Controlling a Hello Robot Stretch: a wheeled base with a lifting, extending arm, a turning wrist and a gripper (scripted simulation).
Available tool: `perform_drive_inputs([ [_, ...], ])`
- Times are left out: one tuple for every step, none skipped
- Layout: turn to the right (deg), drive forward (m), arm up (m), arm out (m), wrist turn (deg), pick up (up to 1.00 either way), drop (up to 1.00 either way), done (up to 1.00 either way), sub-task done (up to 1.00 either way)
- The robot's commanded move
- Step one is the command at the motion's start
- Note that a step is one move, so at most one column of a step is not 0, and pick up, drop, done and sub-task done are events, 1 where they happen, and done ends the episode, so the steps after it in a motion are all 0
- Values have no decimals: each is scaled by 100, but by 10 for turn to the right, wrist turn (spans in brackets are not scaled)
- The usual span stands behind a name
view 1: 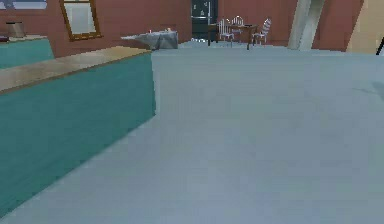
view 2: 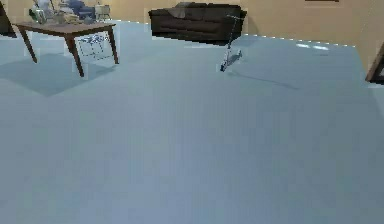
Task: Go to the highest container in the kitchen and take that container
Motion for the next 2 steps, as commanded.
perform_drive_inputs([
  [0,100,0,0,0,0,0,0,0],
  [0,100,0,0,0,0,0,0,0],
])
